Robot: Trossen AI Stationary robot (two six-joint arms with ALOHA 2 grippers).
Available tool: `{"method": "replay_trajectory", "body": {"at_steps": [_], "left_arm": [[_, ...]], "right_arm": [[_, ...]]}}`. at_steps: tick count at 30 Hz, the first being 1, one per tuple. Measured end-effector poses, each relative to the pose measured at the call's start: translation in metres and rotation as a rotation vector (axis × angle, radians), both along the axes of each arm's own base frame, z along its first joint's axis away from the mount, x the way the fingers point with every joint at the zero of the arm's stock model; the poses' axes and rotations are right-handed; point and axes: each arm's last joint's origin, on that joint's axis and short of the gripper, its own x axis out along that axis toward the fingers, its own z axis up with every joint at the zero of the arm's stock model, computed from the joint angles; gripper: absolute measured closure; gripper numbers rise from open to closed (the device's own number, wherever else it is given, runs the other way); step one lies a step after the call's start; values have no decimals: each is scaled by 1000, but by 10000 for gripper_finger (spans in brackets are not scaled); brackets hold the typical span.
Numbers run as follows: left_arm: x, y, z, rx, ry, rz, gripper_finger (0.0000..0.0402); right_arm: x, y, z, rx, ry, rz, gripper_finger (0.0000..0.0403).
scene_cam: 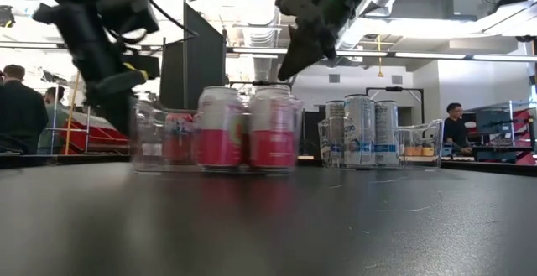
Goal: Sort soda cans
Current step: Move the bottom transparent bin to center, then adjust the pink-white soda can
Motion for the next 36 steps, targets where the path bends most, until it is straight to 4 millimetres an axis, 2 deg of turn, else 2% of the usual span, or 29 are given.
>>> {"method": "replay_trajectory", "body": {"at_steps": [7, 12, 19, 25, 28, 31, 36], "left_arm": [[32, 22, -13, 15, -89, -81, 401], [49, 34, -23, 22, -118, -135, 402], [83, 50, -25, 48, -123, -163, 401], [101, 58, -25, 46, -118, -183, 401], [101, 58, -18, 81, -124, -211, 402], [94, 56, -1, 125, -142, -233, 402], [70, 51, 29, 200, -96, -274, 402]], "right_arm": [[-15, 9, 15, -36, 14, -9, 401], [-18, 10, 13, -39, 45, -28, 401], [-17, 8, 13, -40, 43, -35, 401], [-21, 8, 11, -30, 79, -56, 401], [-22, 8, 10, -41, 88, -64, 401], [-21, 8, 11, -44, 85, -61, 401], [-21, 8, 10, -48, 88, -56, 401]]}}
